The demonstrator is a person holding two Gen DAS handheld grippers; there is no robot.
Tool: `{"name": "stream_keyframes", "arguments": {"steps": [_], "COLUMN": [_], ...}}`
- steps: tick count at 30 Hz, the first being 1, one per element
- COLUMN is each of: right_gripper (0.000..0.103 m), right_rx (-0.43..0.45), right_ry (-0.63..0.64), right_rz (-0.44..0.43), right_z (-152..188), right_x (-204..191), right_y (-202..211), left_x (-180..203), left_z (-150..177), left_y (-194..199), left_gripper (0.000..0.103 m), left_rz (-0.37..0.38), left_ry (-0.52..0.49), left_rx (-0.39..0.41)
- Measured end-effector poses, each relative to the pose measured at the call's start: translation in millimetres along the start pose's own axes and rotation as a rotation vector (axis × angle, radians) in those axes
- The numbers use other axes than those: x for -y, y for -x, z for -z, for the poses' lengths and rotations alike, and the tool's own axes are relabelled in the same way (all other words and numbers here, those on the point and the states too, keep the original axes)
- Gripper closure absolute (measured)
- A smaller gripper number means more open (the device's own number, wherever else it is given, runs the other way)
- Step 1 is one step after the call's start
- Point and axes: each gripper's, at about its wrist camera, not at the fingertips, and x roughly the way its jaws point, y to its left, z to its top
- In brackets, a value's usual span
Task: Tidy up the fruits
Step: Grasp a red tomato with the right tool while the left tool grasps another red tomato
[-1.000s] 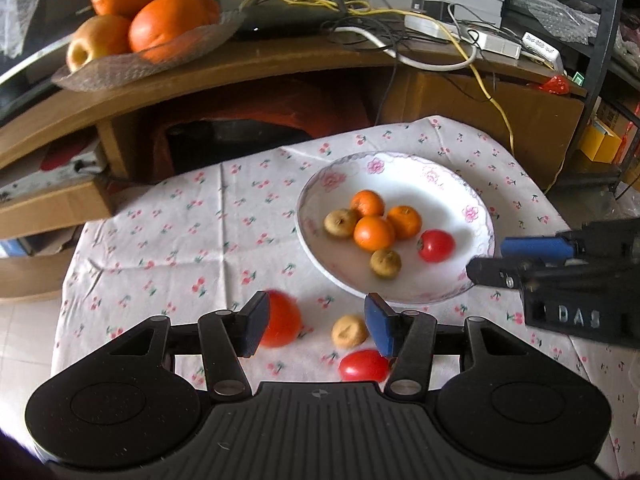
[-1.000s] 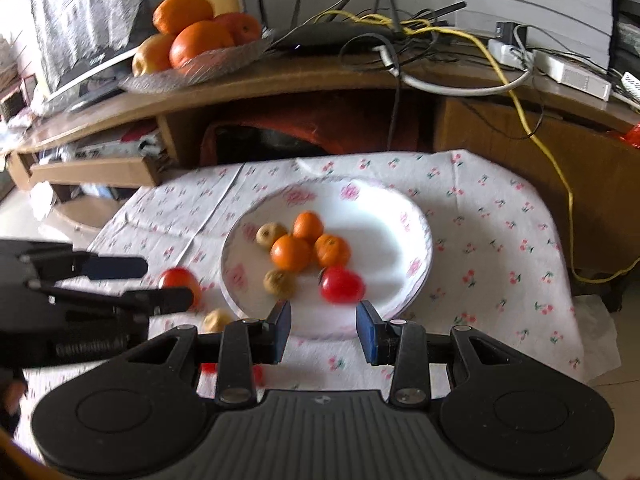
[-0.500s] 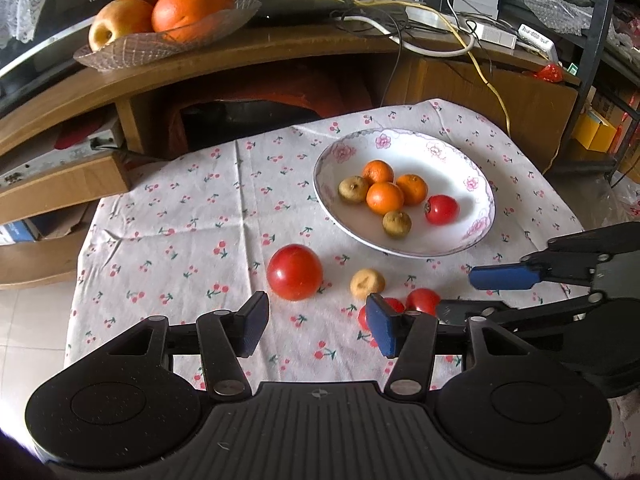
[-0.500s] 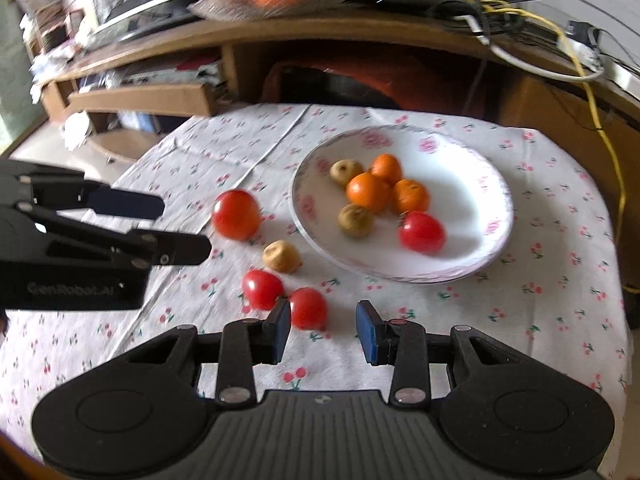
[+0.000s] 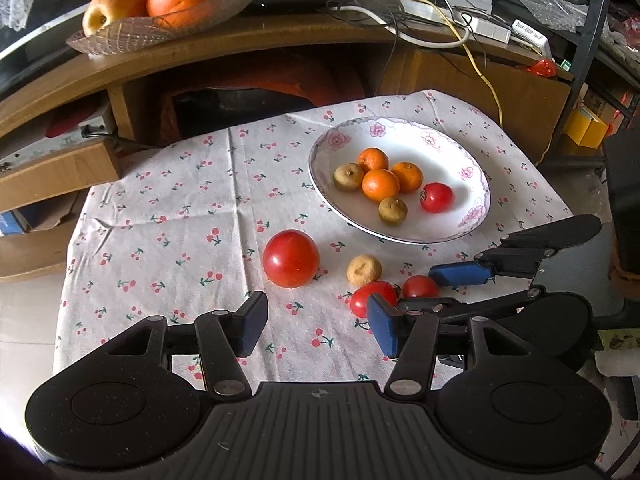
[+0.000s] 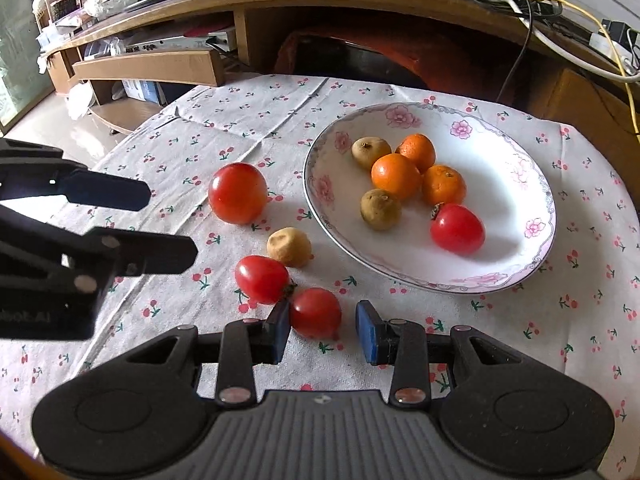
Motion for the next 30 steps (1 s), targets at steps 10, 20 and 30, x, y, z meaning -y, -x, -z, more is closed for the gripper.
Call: {"name": "stream_keyframes", "arguments": {"steps": [10,20,30], "right_gripper": [0.076,0.076,0.076], "right_rx": [-0.02,-0.024,-0.026], "right_ry": [-0.027,-0.076,-0.079], "right_rz": [0.004,0.024,0.028], "right_z": [13,23,22], "right_x": [11,30,31], "right_y": [16,26,25], "left_x": [21,39,39], "left_z": [3,3,3], "left_y": [-13,-50,-52], "left_gripper": [0.04,0.048,0.061], "left_rz": [0.041,0.038,0.039], "left_ry": [-0.064,-0.106,-0.106], "left_rx": [-0.027,-0.073,-0.078]}}
